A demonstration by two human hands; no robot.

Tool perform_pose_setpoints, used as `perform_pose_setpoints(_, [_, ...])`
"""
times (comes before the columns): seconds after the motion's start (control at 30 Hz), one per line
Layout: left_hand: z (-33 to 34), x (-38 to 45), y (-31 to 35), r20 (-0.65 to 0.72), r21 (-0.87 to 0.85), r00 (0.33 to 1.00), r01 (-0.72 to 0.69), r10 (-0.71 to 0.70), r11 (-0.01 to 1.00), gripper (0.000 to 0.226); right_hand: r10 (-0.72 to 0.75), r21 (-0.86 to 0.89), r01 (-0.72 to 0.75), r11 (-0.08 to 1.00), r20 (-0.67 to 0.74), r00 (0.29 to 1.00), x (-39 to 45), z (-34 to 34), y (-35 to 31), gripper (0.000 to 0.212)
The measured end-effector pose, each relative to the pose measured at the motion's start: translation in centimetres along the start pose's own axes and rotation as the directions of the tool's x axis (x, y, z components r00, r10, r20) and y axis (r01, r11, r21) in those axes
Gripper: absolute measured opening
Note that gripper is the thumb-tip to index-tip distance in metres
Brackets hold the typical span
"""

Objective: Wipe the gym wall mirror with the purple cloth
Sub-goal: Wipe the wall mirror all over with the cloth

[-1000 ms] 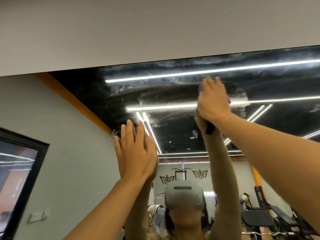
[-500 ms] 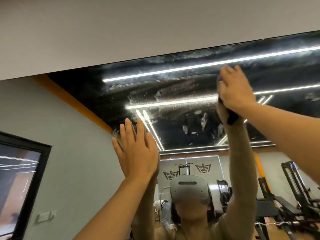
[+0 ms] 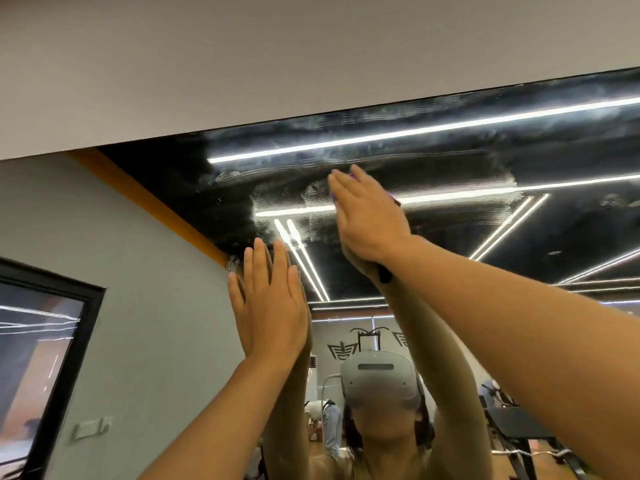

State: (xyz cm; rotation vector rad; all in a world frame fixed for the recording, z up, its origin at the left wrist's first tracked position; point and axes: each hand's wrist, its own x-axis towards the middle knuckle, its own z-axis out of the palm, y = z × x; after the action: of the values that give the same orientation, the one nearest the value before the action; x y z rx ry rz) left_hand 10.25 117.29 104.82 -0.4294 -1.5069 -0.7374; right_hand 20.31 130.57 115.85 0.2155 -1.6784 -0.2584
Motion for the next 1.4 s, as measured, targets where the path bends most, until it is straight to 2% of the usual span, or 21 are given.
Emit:
perform_pose_setpoints(0.17, [-0.2, -0.1, 0.1, 0.011, -0.007, 1.000, 0.012, -0.012, 1.000, 0.067, -0.077, -0.020, 0.078, 0.997, 0.061, 0.995, -0.5, -0.2, 1.3, 0.052])
perform_pose_setpoints(0.27, [-0.6, -0.1, -0.4, 0.026, -0.003, 0.999, -0.028, 0.028, 1.000, 0.071, 0.041, -0.008, -0.041, 0.999, 0.000, 0.999, -0.9, -1.6, 4.4, 0.052])
perform_pose_setpoints(0.43, [-0.8, -0.2, -0.6, 0.025, -0.008, 0.999, -0.047, 0.047, 0.999, 0.066, 0.249, 0.003, -0.250, 0.968, -0.075, 0.966, -3.4, -3.8, 9.6, 0.053])
perform_pose_setpoints(0.6, [-1.1, -0.2, -0.7, 0.049, -0.060, 0.995, -0.079, 0.082, 0.995, 0.065, 0.335, 0.054, -0.331, 0.942, -0.120, 0.934, -5.8, -3.9, 10.9, 0.052])
perform_pose_setpoints(0.73, [-1.4, -0.3, -1.3, 0.059, -0.087, 0.992, -0.105, 0.111, 0.991, 0.065, 0.351, 0.050, -0.348, 0.936, -0.156, 0.923, -7.7, -2.7, 9.0, 0.051])
perform_pose_setpoints(0.87, [-1.5, -0.5, -1.8, 0.036, -0.155, 0.991, -0.120, 0.127, 0.981, 0.066, 0.284, 0.021, -0.284, 0.959, -0.153, 0.947, -6.8, -1.0, 4.6, 0.053])
perform_pose_setpoints(0.97, [-1.9, -1.2, -2.7, 0.047, -0.199, 0.996, -0.065, 0.076, 0.978, 0.073, 0.141, 0.003, -0.142, 0.990, -0.091, 0.986, -5.2, 0.6, -0.3, 0.054])
perform_pose_setpoints(1.07, [-2.2, -1.5, -4.3, 0.072, -0.108, 0.992, -0.094, 0.102, 0.990, 0.077, -0.038, 0.013, 0.039, 0.999, -0.048, 0.998, -4.7, 2.0, -2.9, 0.052])
perform_pose_setpoints(1.17, [-2.2, -1.2, -5.2, 0.092, -0.055, 0.983, -0.151, 0.156, 0.987, 0.083, -0.137, -0.022, 0.138, 0.990, 0.031, 0.990, -5.2, 0.9, -1.1, 0.051])
perform_pose_setpoints(1.23, [-2.2, -1.3, -5.5, 0.092, -0.053, 0.981, -0.165, 0.169, 0.985, 0.083, -0.081, -0.016, 0.081, 0.997, 0.038, 0.996, -6.0, -0.4, 1.3, 0.051])
perform_pose_setpoints(1.4, [-2.1, -1.5, -5.1, 0.093, -0.019, 0.980, -0.175, 0.176, 0.984, 0.078, 0.188, 0.017, -0.187, 0.982, -0.036, 0.982, -9.1, -3.7, 8.0, 0.056])
